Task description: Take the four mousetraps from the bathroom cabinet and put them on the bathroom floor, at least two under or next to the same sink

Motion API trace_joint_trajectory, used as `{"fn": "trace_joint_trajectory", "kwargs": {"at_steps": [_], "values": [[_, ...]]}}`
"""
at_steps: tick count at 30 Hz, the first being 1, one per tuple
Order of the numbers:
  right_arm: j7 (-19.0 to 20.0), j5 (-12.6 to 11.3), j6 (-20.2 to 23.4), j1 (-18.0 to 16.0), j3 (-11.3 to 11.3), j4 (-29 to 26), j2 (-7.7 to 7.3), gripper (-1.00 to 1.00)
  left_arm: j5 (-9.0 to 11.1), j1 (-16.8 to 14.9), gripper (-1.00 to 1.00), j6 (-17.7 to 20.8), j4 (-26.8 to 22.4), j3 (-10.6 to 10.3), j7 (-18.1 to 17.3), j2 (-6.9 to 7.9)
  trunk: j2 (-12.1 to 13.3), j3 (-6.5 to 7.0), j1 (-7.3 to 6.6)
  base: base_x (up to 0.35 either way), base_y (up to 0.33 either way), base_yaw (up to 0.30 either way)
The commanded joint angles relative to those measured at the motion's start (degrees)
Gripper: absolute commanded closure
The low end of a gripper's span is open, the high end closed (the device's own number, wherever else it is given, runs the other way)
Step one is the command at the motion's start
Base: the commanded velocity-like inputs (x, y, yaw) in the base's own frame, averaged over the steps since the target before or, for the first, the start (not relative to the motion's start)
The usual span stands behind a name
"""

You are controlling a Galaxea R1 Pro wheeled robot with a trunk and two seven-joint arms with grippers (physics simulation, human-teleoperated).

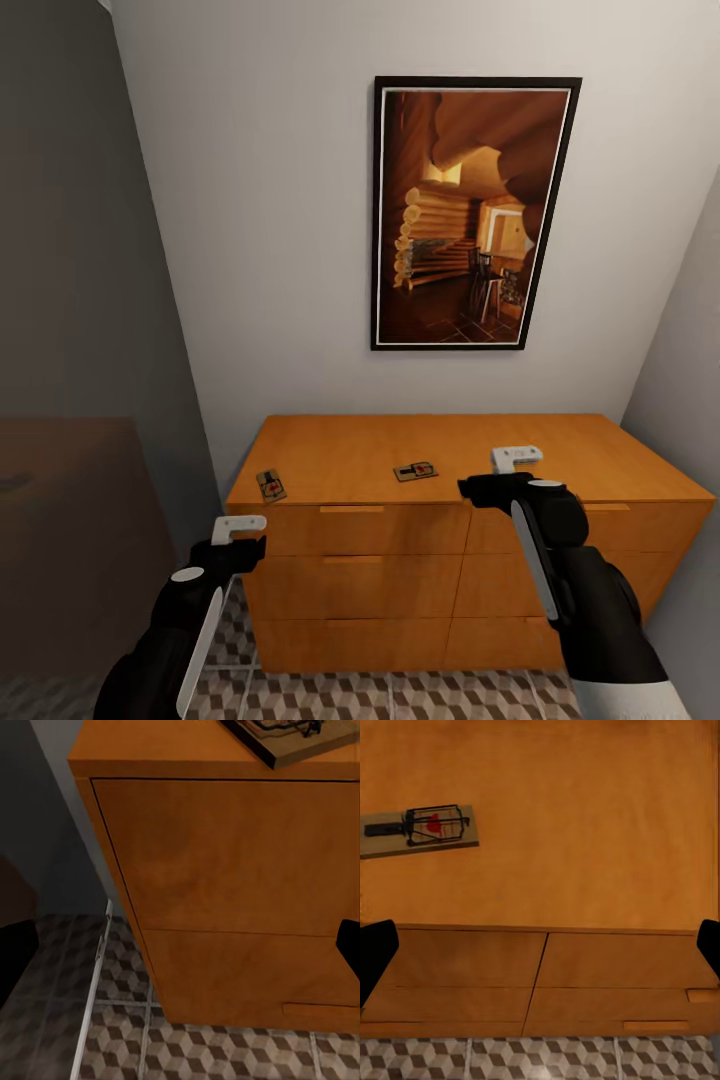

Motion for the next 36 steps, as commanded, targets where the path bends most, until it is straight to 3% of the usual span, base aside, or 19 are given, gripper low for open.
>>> {"fn": "trace_joint_trajectory", "kwargs": {"at_steps": [1, 9, 20, 36], "values": [[0.08, 0.38, 0.28, -0.45, 0.06, -0.04, 0.02, -1.00, -0.57, -0.05, -1.00, 0.28, -0.09, 0.06, -0.20, -0.06, -0.05, -0.07, 0.00, 0.000, 0.000, 0.000], [0.10, 0.39, 0.28, -3.46, 0.06, 0.03, 0.48, -1.00, -0.57, -0.05, -1.00, 0.28, -0.19, 0.04, -0.26, -0.11, -0.05, -0.07, 0.00, 0.000, 0.000, 0.000], [-0.25, 0.78, 0.28, -6.09, 0.07, 0.49, 3.21, -1.00, -0.51, -0.15, -1.00, 0.60, -2.76, -0.03, -0.39, -0.20, -0.05, -0.07, 0.00, 0.000, 0.000, 0.000], [-0.68, 0.54, 0.28, -6.81, 0.09, 5.73, 5.00, -1.00, -0.48, -0.86, -1.00, 1.00, -4.06, -0.05, -0.49, -0.22, -0.05, -0.07, 0.00, 0.000, 0.000, 0.000]]}}
